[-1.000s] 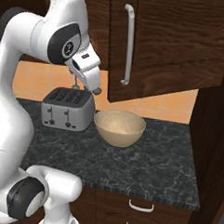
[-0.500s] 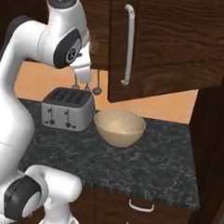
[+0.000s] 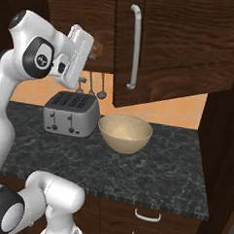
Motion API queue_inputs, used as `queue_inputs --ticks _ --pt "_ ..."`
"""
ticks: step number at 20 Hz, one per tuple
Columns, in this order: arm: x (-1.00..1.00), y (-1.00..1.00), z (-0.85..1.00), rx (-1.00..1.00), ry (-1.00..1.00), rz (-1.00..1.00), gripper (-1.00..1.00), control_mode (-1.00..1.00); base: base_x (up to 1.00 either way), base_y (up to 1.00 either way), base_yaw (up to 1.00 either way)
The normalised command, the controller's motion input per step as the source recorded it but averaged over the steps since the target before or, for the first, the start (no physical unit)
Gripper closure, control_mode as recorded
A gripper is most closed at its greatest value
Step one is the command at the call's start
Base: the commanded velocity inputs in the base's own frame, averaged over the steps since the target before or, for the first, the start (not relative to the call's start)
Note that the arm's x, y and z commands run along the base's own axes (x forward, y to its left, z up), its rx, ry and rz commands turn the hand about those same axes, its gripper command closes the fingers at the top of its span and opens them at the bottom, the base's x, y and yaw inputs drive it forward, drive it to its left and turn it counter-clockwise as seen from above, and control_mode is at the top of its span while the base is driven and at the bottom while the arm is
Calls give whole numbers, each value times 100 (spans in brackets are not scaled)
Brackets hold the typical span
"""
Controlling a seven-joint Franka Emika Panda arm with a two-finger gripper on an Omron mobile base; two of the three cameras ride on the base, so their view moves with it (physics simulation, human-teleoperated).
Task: Open the cabinet, pick up the bread from the cabinet and place it in the basket. Then move the basket to the dining counter.
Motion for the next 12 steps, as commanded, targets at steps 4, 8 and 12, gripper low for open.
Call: queue_inputs --ticks 4,8,12 --pt "0 -50 8 15 -8 -59 -100 -100 0 0 0" --pt "3 -61 2 13 -9 -59 -100 -100 0 0 0" --pt "26 -40 -2 7 -28 -53 -100 -100 0 0 0"
